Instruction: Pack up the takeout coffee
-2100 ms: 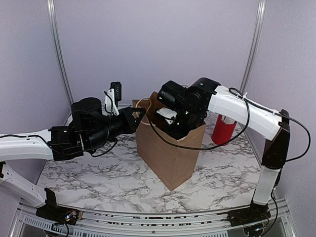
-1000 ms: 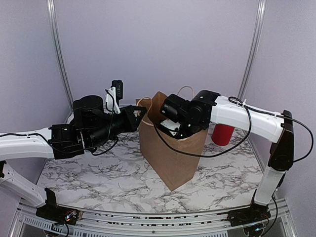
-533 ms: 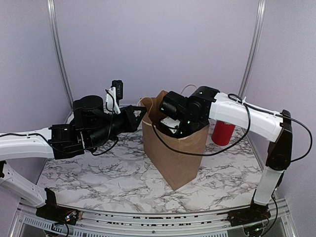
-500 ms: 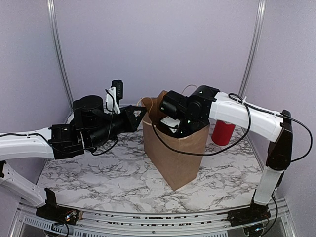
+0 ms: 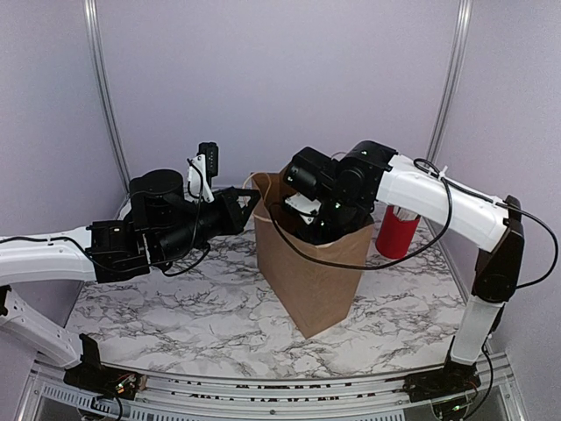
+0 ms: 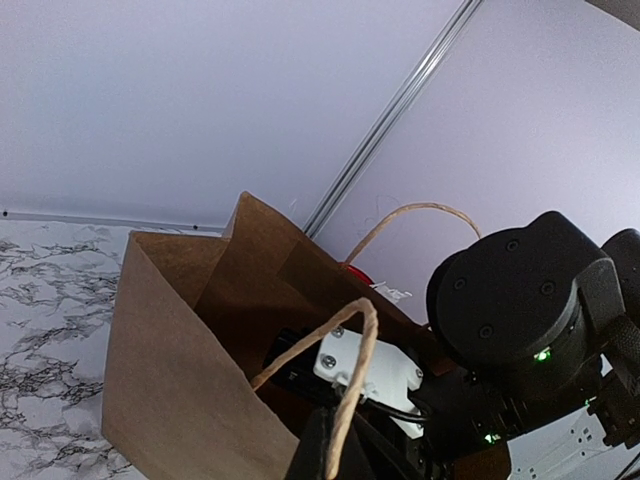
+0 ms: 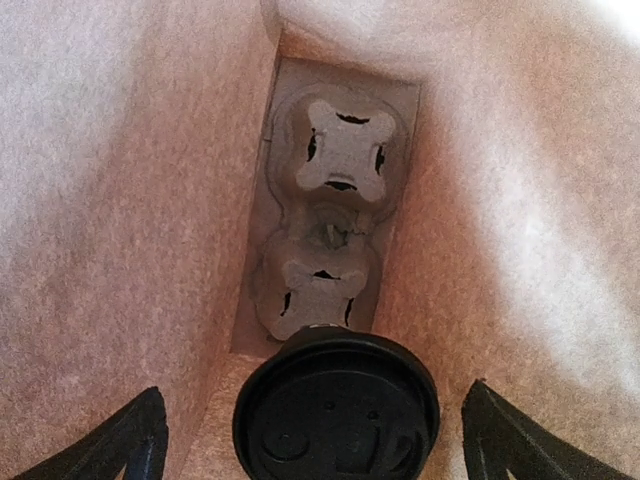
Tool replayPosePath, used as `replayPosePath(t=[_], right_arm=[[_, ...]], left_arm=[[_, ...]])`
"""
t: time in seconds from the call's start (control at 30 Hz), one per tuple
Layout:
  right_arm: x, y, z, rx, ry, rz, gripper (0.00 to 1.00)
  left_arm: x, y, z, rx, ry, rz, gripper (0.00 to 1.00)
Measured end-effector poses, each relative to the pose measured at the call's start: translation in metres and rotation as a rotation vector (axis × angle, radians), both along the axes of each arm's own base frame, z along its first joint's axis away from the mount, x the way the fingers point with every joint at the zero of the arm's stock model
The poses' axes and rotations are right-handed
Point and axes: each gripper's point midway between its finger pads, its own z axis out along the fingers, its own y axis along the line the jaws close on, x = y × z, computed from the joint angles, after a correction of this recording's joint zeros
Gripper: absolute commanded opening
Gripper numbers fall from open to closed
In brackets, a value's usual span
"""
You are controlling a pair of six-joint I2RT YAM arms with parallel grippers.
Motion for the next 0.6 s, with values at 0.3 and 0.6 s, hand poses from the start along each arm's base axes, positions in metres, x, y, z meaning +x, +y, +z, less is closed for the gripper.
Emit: replayPosePath(t=[0.3,0.6], right_arm=[[0.008,0.004,0.015,0.033,-0.046,-0.027,1.0],[0.016,0.011,0.041,0.122,-0.112,-0.054,1.0]], left_arm=[[0.0,0.0,0.0,-0.001,0.0,0.0,0.0],[0.0,0.0,0.011,-0.015,-0.014,0.0,0.0]])
